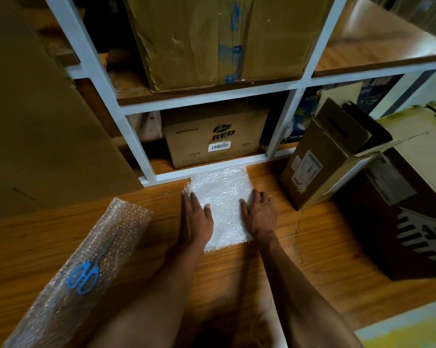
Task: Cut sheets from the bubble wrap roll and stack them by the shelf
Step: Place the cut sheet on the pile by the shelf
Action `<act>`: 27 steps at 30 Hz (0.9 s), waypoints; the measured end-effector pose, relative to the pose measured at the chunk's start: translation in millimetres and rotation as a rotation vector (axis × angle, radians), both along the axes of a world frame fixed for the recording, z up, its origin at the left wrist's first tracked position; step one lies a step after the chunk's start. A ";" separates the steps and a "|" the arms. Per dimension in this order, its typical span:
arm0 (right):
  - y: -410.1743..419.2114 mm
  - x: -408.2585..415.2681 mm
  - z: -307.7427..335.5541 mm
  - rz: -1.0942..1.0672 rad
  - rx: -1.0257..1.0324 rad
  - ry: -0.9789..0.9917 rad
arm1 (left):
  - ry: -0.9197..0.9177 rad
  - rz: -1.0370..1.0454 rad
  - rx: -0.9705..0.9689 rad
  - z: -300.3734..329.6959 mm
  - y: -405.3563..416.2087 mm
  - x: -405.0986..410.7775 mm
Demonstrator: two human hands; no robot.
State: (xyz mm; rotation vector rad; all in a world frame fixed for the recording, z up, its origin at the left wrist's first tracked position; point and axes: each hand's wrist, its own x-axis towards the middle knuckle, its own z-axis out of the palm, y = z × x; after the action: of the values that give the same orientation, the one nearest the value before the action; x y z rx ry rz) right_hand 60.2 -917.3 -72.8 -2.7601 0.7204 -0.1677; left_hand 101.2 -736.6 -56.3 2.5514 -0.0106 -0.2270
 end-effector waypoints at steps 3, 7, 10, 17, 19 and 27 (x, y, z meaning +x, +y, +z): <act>-0.3 6.7 -1.2 0.020 0.097 -0.009 | 0.022 0.017 0.013 3.7 -3.5 0.9; 0.4 6.5 10.2 -0.003 0.252 -0.090 | 0.036 -0.004 -0.004 9.8 1.5 4.7; 2.7 4.3 18.7 -0.056 0.192 -0.102 | 0.030 -0.006 -0.028 14.2 12.4 8.2; 41.4 -15.5 37.9 -0.034 -0.037 -0.177 | -0.026 0.018 -0.105 31.4 50.4 -6.9; 62.5 -23.0 43.4 0.024 -0.055 -0.212 | -0.035 0.014 -0.114 31.7 68.2 -11.0; 180.7 -43.3 53.8 0.280 0.074 -0.216 | -0.088 -0.071 0.055 38.6 171.1 -32.8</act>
State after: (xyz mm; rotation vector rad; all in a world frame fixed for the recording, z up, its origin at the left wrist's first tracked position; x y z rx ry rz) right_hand 16.9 -736.6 -19.0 -2.6812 0.2759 -0.3644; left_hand 68.4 -565.6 -17.7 2.6162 -0.1305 -0.1433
